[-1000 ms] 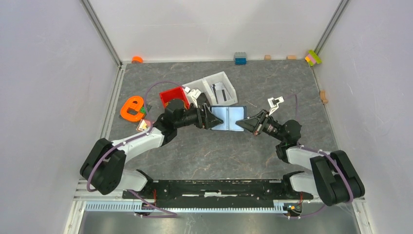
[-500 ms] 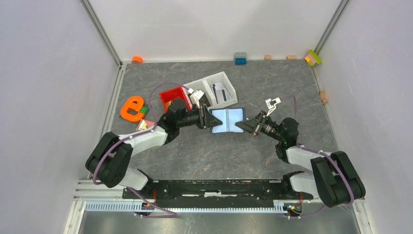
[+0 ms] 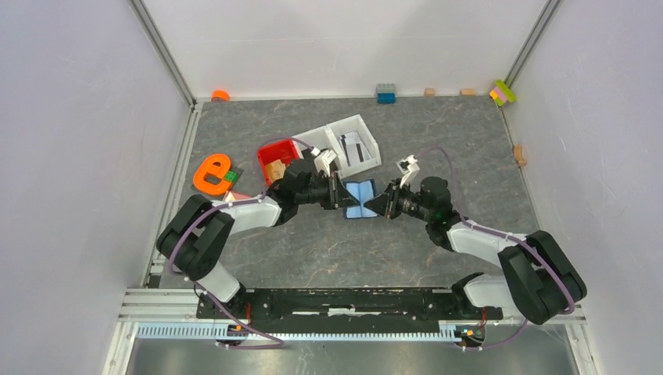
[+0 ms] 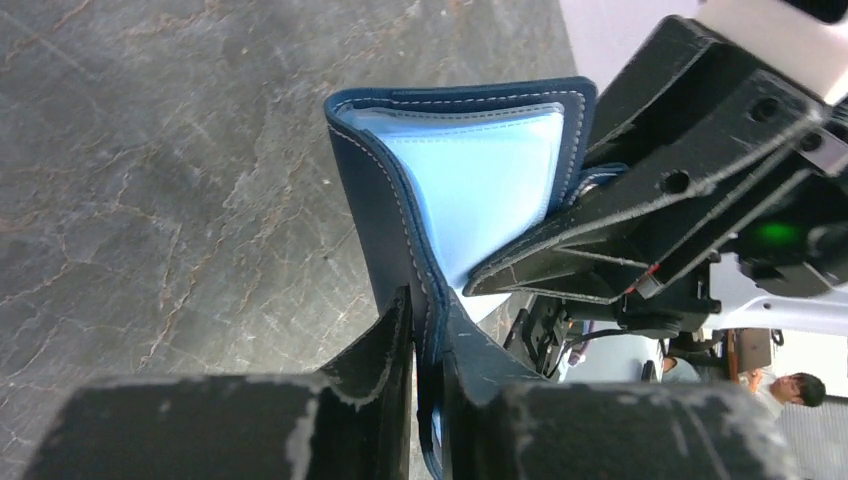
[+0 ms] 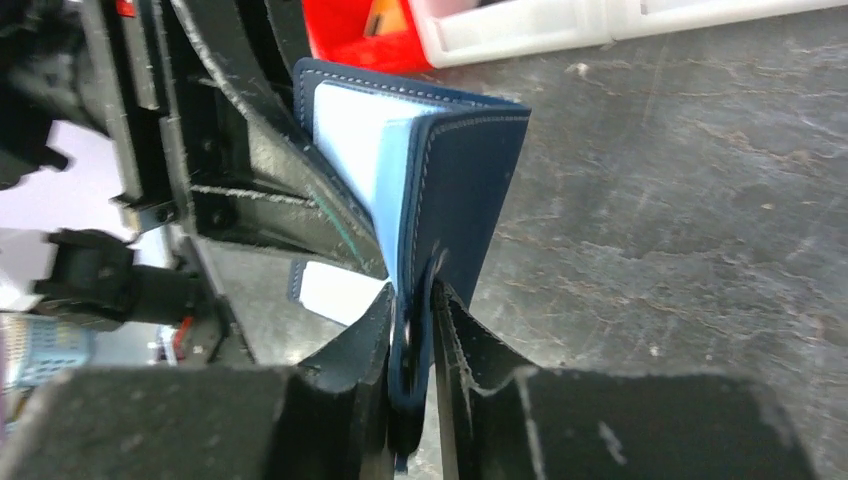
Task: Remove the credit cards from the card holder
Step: Close the card holder at the center of the board, then reset both arms
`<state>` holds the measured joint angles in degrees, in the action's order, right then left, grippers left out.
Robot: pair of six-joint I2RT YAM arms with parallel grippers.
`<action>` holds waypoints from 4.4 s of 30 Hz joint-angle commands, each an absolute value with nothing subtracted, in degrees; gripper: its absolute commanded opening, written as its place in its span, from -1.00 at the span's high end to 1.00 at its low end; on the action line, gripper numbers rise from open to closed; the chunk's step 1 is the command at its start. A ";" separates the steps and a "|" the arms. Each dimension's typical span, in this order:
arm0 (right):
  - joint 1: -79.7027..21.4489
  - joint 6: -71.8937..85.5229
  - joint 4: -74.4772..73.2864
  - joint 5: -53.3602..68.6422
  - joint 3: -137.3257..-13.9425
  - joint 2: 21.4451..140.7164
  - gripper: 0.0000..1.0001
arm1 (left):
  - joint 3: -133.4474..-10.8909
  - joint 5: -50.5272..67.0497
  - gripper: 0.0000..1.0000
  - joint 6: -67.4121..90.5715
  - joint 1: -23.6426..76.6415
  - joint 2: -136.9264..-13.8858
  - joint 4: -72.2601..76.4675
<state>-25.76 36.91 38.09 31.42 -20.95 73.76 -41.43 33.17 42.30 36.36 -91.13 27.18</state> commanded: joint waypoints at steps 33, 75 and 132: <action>-33.84 24.83 25.47 28.92 -33.07 83.09 0.16 | -52.65 14.55 0.17 36.66 37.18 -94.41 -0.67; -34.54 23.48 20.47 22.58 -36.13 89.95 -0.39 | -49.30 3.53 0.04 33.22 37.46 -78.68 -5.45; -14.32 -15.41 102.02 -33.40 11.74 82.97 -0.96 | -10.28 -28.93 -0.92 -3.77 15.30 -72.30 59.33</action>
